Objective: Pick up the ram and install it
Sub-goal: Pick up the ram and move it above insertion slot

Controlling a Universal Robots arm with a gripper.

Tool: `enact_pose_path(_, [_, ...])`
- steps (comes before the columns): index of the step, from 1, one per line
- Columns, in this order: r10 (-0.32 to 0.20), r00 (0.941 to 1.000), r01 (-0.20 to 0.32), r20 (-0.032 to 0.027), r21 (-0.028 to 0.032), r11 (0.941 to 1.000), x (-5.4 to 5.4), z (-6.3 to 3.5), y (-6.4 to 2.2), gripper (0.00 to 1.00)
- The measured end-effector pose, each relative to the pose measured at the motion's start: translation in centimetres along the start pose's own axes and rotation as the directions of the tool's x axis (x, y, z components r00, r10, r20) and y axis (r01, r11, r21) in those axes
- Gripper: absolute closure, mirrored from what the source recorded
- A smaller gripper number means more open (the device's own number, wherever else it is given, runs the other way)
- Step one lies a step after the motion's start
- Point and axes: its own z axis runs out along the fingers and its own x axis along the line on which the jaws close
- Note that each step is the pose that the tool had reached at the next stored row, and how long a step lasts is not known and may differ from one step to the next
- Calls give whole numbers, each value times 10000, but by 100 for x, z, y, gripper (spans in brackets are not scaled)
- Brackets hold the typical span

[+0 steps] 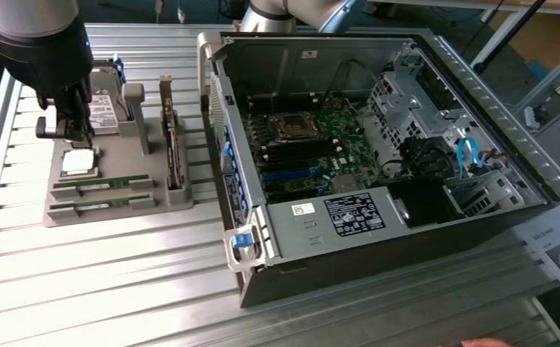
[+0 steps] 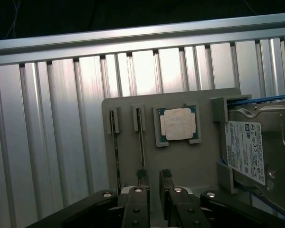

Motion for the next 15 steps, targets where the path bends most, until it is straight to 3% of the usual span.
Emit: enact_pose_path(15, [1, 10000, -1, -1, -1, 10000, 245, -10, -27, 76])
